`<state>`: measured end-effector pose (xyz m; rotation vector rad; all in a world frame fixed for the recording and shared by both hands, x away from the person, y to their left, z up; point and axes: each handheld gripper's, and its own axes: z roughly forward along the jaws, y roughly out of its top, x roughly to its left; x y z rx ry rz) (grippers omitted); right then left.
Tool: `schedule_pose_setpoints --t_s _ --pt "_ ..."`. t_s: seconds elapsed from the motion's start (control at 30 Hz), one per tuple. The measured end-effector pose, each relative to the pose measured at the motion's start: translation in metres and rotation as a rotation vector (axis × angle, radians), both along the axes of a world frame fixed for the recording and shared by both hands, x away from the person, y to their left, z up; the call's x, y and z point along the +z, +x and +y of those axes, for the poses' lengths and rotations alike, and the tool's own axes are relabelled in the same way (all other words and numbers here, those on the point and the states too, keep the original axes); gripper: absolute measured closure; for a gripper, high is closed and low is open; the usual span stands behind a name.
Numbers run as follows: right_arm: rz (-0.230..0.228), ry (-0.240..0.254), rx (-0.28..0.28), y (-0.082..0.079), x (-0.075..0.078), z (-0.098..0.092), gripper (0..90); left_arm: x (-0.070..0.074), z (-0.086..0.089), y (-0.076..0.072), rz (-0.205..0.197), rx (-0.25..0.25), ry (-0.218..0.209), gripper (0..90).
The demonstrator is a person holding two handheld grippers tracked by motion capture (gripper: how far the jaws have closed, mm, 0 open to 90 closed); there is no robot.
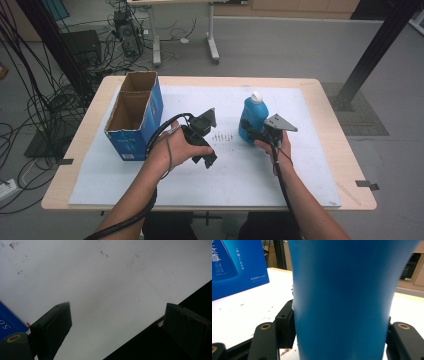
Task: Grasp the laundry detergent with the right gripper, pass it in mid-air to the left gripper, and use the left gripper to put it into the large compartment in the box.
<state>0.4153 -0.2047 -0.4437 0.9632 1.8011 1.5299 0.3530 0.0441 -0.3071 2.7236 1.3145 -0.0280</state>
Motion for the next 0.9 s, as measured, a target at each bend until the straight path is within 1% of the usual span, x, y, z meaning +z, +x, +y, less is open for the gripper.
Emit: schedule_pose_setpoints --t_s 0.23,0.37,0.6,0.9 --pt "-0.002 -0.002 0.000 0.0002 0.0002 -0.0005 41.3 0.0001 -0.0006 -0.0002 0.000 0.000 0.003 8.8" --pt "-0.001 -0.002 0.002 0.0003 0.0002 -0.0005 41.5 0.0010 -0.0016 -0.0001 0.002 -0.007 0.006 8.8" --pt "0.002 -0.002 0.008 0.0008 0.0004 -0.0013 42.1 0.0011 -0.0024 -0.0002 -0.003 -0.002 0.002 8.8" --pt "0.011 -0.016 0.010 0.0011 0.0021 -0.0012 43.3 0.0008 -0.0019 -0.0016 -0.001 0.001 0.003 8.8"
